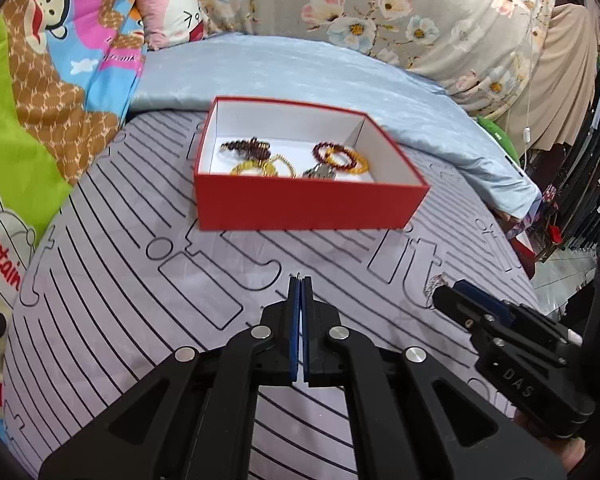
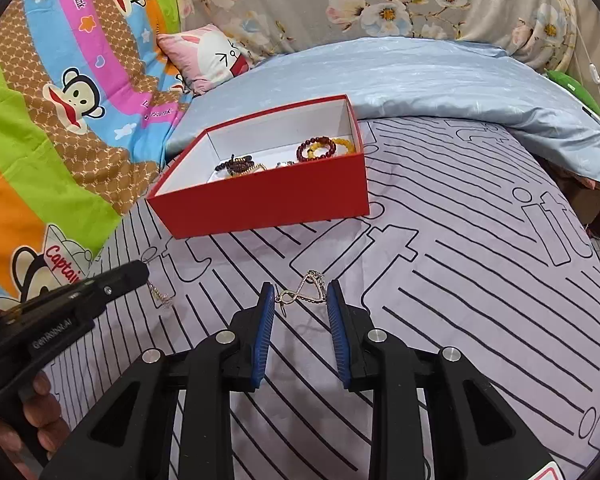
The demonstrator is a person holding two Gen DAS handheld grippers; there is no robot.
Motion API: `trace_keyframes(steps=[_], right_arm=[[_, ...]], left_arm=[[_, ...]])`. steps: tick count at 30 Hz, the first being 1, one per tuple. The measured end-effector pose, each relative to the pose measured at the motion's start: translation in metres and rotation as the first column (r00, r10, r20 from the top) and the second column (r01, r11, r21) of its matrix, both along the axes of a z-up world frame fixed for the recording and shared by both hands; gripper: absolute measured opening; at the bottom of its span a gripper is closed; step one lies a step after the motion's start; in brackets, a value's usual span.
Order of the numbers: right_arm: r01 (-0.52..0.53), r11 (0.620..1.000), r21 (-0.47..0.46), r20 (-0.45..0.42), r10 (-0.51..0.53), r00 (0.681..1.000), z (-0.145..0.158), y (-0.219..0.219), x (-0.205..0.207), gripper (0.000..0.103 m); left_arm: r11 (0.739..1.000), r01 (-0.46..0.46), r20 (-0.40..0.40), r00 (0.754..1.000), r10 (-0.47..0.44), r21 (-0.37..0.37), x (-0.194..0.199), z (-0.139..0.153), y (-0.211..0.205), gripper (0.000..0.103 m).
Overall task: Organize jewelry
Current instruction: 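Grasp the silver heart pendant with the right tool while the left tool holds the earring, then carry the silver earring and heart pendant into the red box and open both tools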
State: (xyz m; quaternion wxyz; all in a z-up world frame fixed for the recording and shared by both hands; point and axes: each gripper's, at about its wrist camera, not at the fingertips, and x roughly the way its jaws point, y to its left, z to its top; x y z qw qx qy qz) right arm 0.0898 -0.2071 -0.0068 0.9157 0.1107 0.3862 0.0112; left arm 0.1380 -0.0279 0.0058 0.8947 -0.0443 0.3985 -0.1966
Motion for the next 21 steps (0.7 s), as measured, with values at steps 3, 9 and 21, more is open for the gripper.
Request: trace_keyframes(steps=[3,9,21], right_arm=[[-0.007,1.0,0.016,0.013,0.007,1.0,0.007,-0.001,0.0,0.025],[-0.016,1.0,0.004,0.057,0.016,0.998,0.027,-0.001,0.005,0.025],[-0.046,0.998,-0.029,0.159,0.05,0.986,0.075,-0.002,0.04,0.025]], left_arm=[[1.0,0.013,0.031,0.999,-0.012,-0.011,-0.001,0.016,-0.001,0.0],[0.999,0.037,0.096,0.995,-0.035,-0.016,0.002,0.048,-0.009,0.0],[1.0,0.012,0.207,0.978,-0.011,-0.004,0.042,0.094,-0.018,0.0]])
